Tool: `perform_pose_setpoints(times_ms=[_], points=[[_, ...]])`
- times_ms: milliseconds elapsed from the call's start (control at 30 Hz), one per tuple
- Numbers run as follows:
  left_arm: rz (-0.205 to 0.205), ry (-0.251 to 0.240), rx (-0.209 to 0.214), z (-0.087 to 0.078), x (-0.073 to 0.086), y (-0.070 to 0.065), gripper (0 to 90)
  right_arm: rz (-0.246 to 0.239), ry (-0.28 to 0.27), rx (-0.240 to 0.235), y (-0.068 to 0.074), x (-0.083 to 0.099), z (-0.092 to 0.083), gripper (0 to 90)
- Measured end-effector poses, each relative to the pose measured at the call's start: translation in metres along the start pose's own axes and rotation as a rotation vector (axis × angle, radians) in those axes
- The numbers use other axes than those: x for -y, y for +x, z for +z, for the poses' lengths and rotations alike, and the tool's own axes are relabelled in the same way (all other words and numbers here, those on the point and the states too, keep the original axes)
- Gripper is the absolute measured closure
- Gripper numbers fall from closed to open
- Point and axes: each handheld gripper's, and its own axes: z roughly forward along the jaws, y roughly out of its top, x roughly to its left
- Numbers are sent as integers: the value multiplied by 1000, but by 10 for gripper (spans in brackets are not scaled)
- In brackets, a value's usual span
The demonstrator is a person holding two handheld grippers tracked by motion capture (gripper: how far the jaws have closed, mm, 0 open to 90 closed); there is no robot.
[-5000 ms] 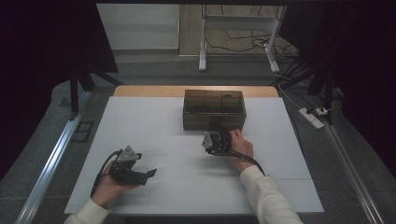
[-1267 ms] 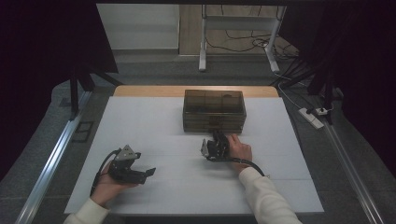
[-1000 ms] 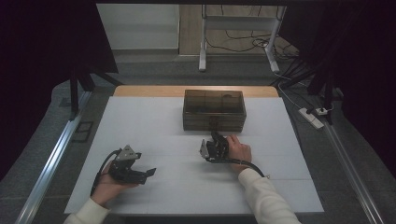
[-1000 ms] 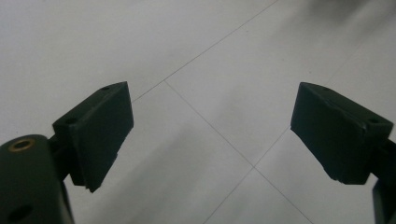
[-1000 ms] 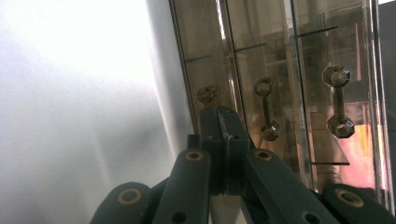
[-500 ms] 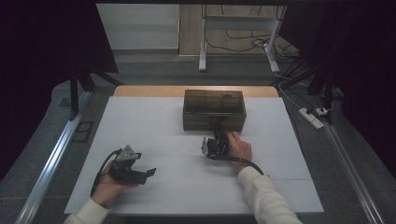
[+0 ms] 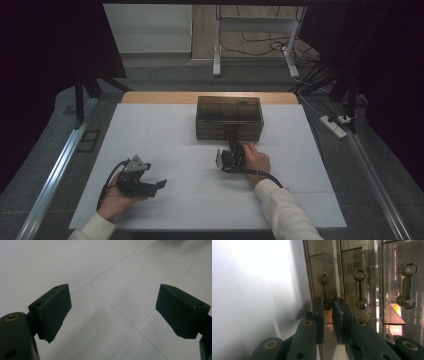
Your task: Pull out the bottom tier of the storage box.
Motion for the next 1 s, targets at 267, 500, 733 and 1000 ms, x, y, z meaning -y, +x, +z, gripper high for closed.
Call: perform_pose_setpoints(times_ms=[267,500,733,1000], points=[[1,2,0,1,0,0,125,-2,7,-10,2,0,-11,801],[1,2,-1,0,0,0,125,-17,7,-18,5,0,-16,799],[2,2,-1,0,0,-1,124,-11,2,-30,5,0,-16,795],[3,5,-1,1,0,-1,124,12,0,-59,1,0,-19,780]])
